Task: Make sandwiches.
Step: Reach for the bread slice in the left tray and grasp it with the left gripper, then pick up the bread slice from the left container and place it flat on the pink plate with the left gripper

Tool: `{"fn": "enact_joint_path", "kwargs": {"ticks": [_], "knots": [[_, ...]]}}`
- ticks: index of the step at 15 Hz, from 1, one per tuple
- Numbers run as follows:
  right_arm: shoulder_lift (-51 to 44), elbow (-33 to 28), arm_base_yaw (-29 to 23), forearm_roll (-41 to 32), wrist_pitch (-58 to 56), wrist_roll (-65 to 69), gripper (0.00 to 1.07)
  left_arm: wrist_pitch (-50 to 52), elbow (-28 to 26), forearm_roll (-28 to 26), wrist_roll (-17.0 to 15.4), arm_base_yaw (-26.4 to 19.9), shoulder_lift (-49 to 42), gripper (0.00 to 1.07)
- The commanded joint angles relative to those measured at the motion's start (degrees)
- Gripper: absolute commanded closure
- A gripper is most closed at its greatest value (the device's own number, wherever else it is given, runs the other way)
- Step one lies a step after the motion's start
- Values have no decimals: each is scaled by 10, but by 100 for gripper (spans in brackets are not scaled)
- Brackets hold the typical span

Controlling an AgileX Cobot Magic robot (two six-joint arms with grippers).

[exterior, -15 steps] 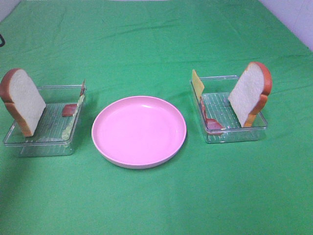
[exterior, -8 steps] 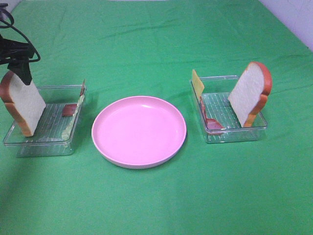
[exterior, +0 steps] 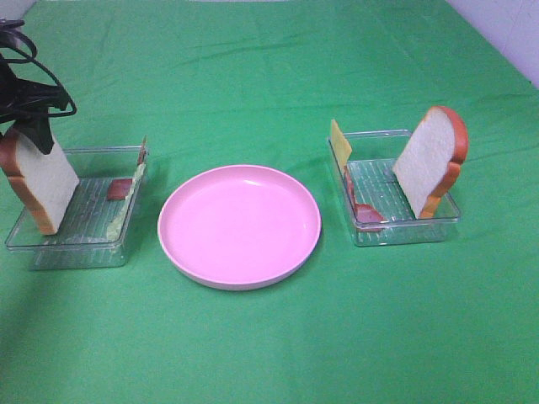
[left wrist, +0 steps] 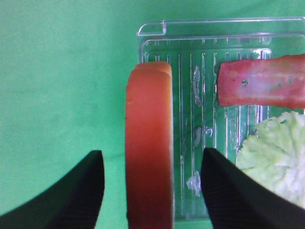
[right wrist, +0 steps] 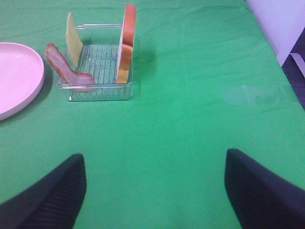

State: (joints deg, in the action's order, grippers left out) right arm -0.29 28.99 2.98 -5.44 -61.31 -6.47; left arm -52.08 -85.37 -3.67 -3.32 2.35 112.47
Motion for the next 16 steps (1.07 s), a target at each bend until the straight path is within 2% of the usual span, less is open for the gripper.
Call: {"fn": "enact_joint_path", "kwargs": {"ticks": [1,3,4,6,9,14,16], "knots": [[-7,1,4,2,5,-7,31,4,-3,2,-5,2,1,64],[-7,1,4,2,5,-7,31,4,-3,2,-5,2,1,74],[-7,1,4,2,5,-7,31,6,-3,2,-6,2,1,82],[-7,1,4,2,5,-7,31,13,-3,2,-7,2,1,107],[-7,1,4,2,5,-7,31,13,-3,-2,-7,2,-18,107],[-7,1,4,2,5,-7,31,-35,-23,-10,-7,2,-123,107],[-7,1,4,2,5,-7,31,-48,-25,-56,13,2,-197,107]]}}
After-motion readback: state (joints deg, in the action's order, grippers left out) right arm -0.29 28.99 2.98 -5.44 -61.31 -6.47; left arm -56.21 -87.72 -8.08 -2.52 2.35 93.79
